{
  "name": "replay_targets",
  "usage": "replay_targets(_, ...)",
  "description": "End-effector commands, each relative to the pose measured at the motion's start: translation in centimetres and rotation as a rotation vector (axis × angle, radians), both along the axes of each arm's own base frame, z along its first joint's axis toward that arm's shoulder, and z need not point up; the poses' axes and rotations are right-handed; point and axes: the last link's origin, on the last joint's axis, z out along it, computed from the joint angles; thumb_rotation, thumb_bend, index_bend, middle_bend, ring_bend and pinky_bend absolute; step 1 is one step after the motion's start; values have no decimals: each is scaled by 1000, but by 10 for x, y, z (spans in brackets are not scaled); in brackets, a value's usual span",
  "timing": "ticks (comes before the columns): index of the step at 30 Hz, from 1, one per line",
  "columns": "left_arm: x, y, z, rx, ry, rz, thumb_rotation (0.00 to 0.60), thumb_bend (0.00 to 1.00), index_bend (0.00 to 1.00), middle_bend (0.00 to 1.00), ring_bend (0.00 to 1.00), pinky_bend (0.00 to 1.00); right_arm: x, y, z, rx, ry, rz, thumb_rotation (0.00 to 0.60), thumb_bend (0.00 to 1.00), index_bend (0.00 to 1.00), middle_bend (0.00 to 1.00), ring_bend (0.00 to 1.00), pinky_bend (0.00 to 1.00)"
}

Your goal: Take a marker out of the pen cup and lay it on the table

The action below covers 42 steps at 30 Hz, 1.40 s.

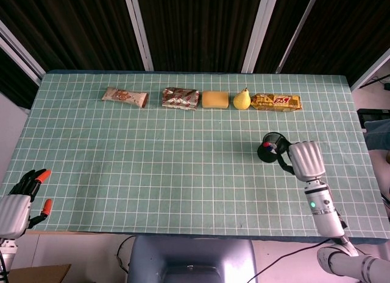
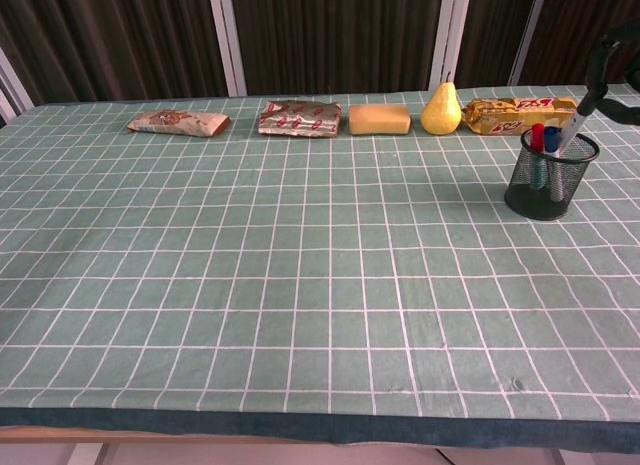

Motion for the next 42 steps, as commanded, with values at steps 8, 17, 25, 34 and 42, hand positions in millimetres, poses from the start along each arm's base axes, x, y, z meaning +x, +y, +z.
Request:
replay_targets(8,0,0,1,6,-3,-1,600,470,148,111,67,265,51,40,21,-44,20,138,600,928,816,1000,1000,1000)
replay_targets(17,0,-1,2,3,-6,-4,600,470,148,111,67,265,75,23,-19,160,40,90,600,928,816,1000,1000,1000)
replay_targets(25,-3,1,3,-4,-12,16,600,470,148,111,67,266,68,-6,-50,200,171,-13,600,928,818,1000,1000,1000)
replay_targets(34,-5,2,3,-12,-10,30,600,470,148,113,67,265,74,-27,-70,180,277,-78,600,932,824,1000,1000,1000)
replay_targets(42,-6,2,4,-12,-7,42,600,469,148,118,67,265,70,-37,-80,165,232,-76,600,789,686,1000,1000,1000)
